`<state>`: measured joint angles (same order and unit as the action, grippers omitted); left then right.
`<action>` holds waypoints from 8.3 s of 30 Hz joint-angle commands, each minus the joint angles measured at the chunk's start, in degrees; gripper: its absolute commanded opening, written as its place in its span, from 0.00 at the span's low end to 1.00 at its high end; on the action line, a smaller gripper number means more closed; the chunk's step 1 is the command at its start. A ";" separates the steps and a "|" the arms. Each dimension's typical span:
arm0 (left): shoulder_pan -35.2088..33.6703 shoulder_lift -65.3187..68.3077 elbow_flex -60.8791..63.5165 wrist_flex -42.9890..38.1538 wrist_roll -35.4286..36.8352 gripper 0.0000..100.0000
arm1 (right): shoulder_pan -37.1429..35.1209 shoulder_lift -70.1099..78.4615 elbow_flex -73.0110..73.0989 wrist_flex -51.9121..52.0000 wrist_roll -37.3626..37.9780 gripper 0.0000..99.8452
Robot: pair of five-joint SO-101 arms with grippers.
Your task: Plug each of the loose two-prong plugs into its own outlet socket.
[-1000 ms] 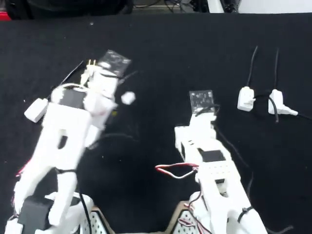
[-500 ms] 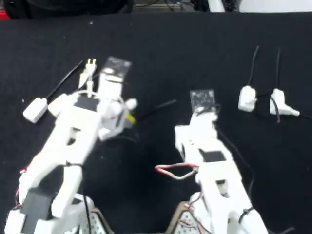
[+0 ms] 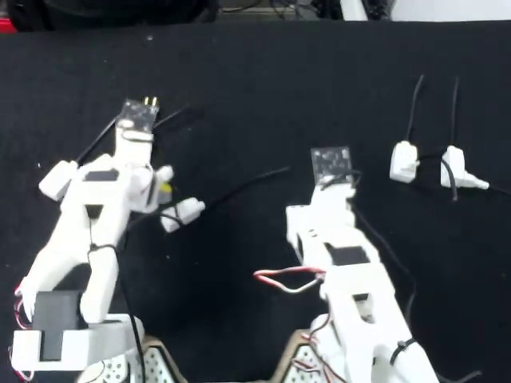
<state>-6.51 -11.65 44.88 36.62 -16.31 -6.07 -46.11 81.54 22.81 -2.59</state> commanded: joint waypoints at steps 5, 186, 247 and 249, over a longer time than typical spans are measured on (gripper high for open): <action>9.10 -2.64 2.95 8.62 -0.70 0.28 | 1.23 -1.54 -2.68 -1.23 -0.18 0.23; 3.12 45.54 -66.42 33.14 7.21 0.04 | 5.80 -1.54 -2.59 -3.25 -3.60 0.23; 4.44 -47.65 36.09 -10.81 18.81 0.23 | -18.55 3.65 -11.91 15.47 -13.10 0.23; 4.97 -48.88 36.97 -10.73 19.34 0.23 | -18.55 8.84 -14.64 15.65 -14.33 0.23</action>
<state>-2.37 -58.07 81.63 27.38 2.07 -24.18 -43.47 72.75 39.43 -14.90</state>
